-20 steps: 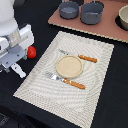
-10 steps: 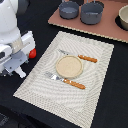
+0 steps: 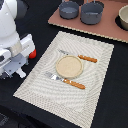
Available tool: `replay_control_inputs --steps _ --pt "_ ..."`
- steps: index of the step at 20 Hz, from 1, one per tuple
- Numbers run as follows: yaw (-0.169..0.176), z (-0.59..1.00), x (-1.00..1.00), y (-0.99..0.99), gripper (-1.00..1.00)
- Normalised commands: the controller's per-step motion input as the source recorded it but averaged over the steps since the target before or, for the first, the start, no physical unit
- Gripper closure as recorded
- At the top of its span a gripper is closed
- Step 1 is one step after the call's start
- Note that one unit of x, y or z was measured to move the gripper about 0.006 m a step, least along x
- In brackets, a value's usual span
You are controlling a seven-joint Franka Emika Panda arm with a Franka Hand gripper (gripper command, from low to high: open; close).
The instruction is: Place the pan onto the stove and place the fish and sausage into the pan.
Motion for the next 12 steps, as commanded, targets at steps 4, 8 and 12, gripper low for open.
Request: replay_control_inputs --steps 4,8,12 --pt "-0.003 -0.28 0.05 -0.13 1.0" --pt "-0.001 -0.11 0.08 -0.09 1.0" --pt "-0.012 0.48 0.06 0.0 1.0"
